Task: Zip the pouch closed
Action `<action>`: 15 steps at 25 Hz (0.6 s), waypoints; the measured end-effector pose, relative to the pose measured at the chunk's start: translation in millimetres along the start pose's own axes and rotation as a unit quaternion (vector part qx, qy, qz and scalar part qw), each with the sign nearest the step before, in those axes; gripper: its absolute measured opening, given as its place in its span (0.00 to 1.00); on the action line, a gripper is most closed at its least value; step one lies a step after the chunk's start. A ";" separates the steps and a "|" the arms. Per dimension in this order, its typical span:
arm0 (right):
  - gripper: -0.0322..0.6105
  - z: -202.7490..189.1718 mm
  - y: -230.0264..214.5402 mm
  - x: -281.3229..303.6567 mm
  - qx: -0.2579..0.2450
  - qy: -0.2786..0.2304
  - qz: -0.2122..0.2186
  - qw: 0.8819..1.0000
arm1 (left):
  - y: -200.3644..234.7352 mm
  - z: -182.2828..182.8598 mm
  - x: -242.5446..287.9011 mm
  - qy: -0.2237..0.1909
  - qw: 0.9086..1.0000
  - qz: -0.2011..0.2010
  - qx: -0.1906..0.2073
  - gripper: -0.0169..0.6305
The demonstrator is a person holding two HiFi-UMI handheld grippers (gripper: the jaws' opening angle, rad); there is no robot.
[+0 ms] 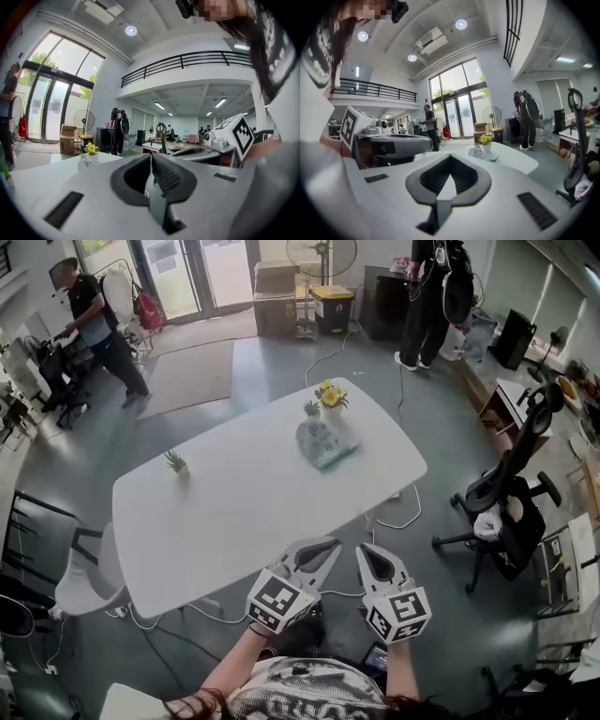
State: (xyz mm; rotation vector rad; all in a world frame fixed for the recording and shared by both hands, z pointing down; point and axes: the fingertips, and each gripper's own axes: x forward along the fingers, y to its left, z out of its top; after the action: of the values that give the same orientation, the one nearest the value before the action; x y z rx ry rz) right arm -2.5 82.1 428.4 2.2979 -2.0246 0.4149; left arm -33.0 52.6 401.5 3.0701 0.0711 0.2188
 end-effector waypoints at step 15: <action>0.04 15.4 -36.6 85.1 -0.009 0.035 0.015 0.999 | 84.5 2.1 43.0 -0.002 0.999 0.020 -0.029 0.06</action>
State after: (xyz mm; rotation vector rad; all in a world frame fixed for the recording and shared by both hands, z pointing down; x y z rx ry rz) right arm 45.0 1.7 438.4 2.2136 -2.0231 0.4707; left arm 13.4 -29.6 411.1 3.0164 0.0044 0.2134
